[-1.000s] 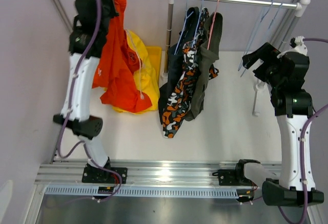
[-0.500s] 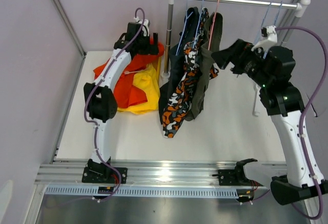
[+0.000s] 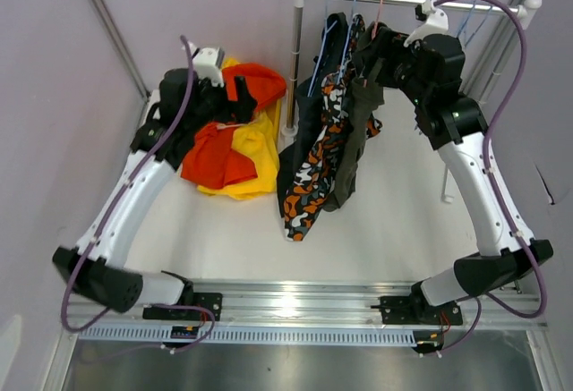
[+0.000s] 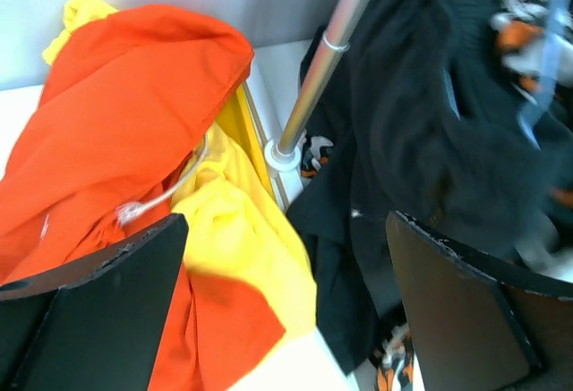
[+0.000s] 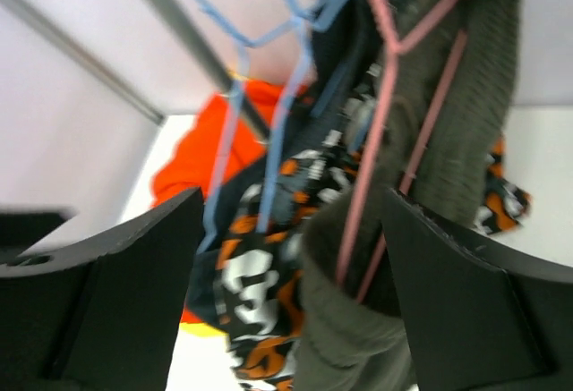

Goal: Remove the shorts from the hanger

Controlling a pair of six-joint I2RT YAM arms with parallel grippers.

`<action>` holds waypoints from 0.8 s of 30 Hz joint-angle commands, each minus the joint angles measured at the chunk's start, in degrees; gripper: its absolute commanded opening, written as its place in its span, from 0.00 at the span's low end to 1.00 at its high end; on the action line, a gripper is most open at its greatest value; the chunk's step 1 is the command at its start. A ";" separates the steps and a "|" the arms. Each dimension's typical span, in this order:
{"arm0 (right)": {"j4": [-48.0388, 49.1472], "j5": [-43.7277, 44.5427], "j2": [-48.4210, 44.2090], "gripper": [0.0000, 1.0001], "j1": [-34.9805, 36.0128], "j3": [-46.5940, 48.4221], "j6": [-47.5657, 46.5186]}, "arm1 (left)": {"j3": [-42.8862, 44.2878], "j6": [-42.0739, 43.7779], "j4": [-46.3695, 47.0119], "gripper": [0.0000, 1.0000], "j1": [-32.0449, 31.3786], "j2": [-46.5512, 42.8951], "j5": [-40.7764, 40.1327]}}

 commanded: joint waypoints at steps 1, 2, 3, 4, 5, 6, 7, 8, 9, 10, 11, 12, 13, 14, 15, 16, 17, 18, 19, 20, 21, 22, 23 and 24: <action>1.00 8.64 2.31 0.83 0.10 3.16 -2.59 | -9.60 -1.16 2.57 0.99 0.06 -9.02 1.41; 0.99 9.43 2.76 0.81 0.18 3.34 -2.50 | -10.85 -1.42 2.66 0.99 0.06 -10.89 2.11; 1.17 10.74 3.20 0.75 0.19 3.34 -2.50 | -13.12 -1.34 2.75 0.99 0.06 -12.74 3.33; 1.78 11.37 3.64 0.73 0.19 3.16 -2.50 | -14.28 -1.25 2.66 0.99 0.06 -15.97 3.43; 2.22 11.55 4.34 0.72 0.10 2.99 -2.50 | -16.55 -0.90 2.49 0.99 0.06 -17.57 3.52; 2.57 12.07 4.78 0.67 0.10 2.99 -2.50 | -17.36 -0.72 2.31 0.99 0.06 -18.89 3.43; 3.01 12.25 5.22 0.65 0.10 3.16 -2.41 | -18.06 -0.37 2.49 0.99 0.06 -20.21 3.17; 3.36 12.43 6.18 0.63 0.10 3.25 -2.24 | -20.16 0.15 2.57 0.99 0.06 -22.49 2.82; 3.63 12.78 6.62 0.60 0.18 3.42 -2.23 | -20.87 0.33 2.92 0.99 0.06 -23.38 2.73; 4.06 13.04 7.15 0.58 0.10 3.51 -2.15 | -21.40 0.59 3.10 0.99 0.06 -24.17 2.73; 4.33 13.22 7.50 0.57 0.18 3.86 -1.97 | -22.54 0.86 3.10 0.99 0.06 -25.22 2.73; 4.51 13.57 8.55 0.56 0.27 4.04 -1.88 | -23.16 0.95 3.10 0.99 0.06 -25.58 2.73; 4.60 13.83 9.08 0.52 0.10 4.39 -1.80 | -23.60 1.04 2.84 0.99 0.06 -25.76 2.90; 4.60 13.83 9.52 0.50 0.10 5.00 -1.79 | -23.87 1.04 2.40 0.99 0.06 -25.85 2.99; 4.68 13.92 10.75 0.47 0.18 5.44 -1.88 | -24.57 1.04 2.31 0.99 0.06 -26.28 2.90; 4.51 14.10 11.19 0.44 0.19 5.80 -1.80 | -24.92 1.12 2.31 0.99 0.06 -26.55 2.90; 4.51 14.01 11.81 0.40 0.19 6.15 -1.79 | -25.10 1.21 2.75 0.99 0.06 -26.81 2.73; 4.33 14.10 12.95 0.33 0.19 7.11 -1.79 | -25.45 1.30 3.01 0.99 0.06 -27.43 2.73; 3.72 14.19 13.57 0.28 0.27 7.73 -1.71 | -26.23 1.30 3.10 0.99 0.06 -27.61 2.73; 3.37 14.36 14.09 0.22 0.27 8.34 -1.71 | -26.33 1.13 3.28 0.99 0.06 -27.78 2.90; 3.19 14.45 14.53 0.14 0.27 9.48 -1.71 | -26.50 1.12 3.28 0.99 0.06 -27.87 3.16; 2.58 14.54 15.15 0.11 0.27 9.84 -1.71 | -26.59 0.78 3.28 0.99 0.06 -27.96 3.43; 2.40 14.62 15.33 0.06 0.27 10.28 -1.79 | -26.59 0.77 3.28 0.99 0.06 -28.05 3.95; 2.14 14.89 15.50 0.00 0.36 10.63 -1.79 | -26.59 0.51 3.28 0.99 0.06 -28.05 5.61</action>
